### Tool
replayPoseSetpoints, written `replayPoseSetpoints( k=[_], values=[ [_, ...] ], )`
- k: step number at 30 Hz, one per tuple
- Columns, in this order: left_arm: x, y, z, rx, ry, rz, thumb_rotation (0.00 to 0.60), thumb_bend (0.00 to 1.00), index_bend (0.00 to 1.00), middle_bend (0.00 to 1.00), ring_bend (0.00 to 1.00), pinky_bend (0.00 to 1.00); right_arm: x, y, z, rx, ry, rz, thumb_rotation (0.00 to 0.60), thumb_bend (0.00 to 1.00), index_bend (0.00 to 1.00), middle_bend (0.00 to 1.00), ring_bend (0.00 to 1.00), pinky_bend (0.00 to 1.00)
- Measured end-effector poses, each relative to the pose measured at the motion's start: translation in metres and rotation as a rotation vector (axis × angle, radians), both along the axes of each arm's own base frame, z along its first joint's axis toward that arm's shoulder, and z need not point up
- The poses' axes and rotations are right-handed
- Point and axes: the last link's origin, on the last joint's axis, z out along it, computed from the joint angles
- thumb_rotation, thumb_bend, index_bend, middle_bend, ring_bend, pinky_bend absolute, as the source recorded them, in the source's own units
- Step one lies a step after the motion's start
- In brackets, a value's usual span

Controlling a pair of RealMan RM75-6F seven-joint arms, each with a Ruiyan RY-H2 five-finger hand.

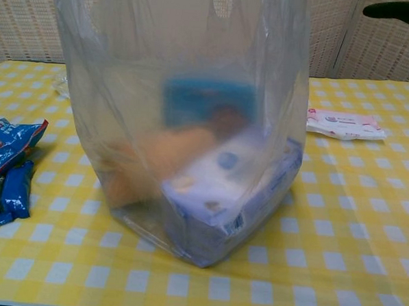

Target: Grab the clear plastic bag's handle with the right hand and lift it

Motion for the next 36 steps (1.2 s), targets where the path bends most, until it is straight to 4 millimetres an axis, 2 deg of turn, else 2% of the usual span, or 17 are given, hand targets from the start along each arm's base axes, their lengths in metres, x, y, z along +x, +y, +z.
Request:
replayPoseSetpoints(
  k=[5, 19, 31, 36],
  values=[
    [-0.001, -0.001, 0.003, 0.012, -0.002, 0.005, 0.600, 0.19, 0.00, 0.01, 0.00, 0.00, 0.012, -0.012, -0.009, 0.045, -0.037, 0.018, 0.600, 0.26, 0.00, 0.00, 0.00, 0.00],
    [-0.002, -0.002, 0.007, 0.025, -0.013, -0.001, 0.600, 0.19, 0.00, 0.02, 0.02, 0.00, 0.019, -0.032, -0.030, 0.146, -0.110, 0.025, 0.600, 0.26, 0.00, 0.00, 0.03, 0.00],
    [-0.002, -0.004, 0.011, 0.040, -0.021, -0.006, 0.600, 0.19, 0.00, 0.02, 0.02, 0.00, 0.026, -0.041, -0.045, 0.181, -0.090, 0.041, 0.600, 0.26, 0.00, 0.00, 0.03, 0.00],
    [-0.002, -0.005, 0.013, 0.046, -0.024, -0.007, 0.600, 0.19, 0.00, 0.02, 0.02, 0.00, 0.027, -0.039, -0.043, 0.172, -0.095, 0.049, 0.600, 0.26, 0.00, 0.00, 0.03, 0.00]
  ],
)
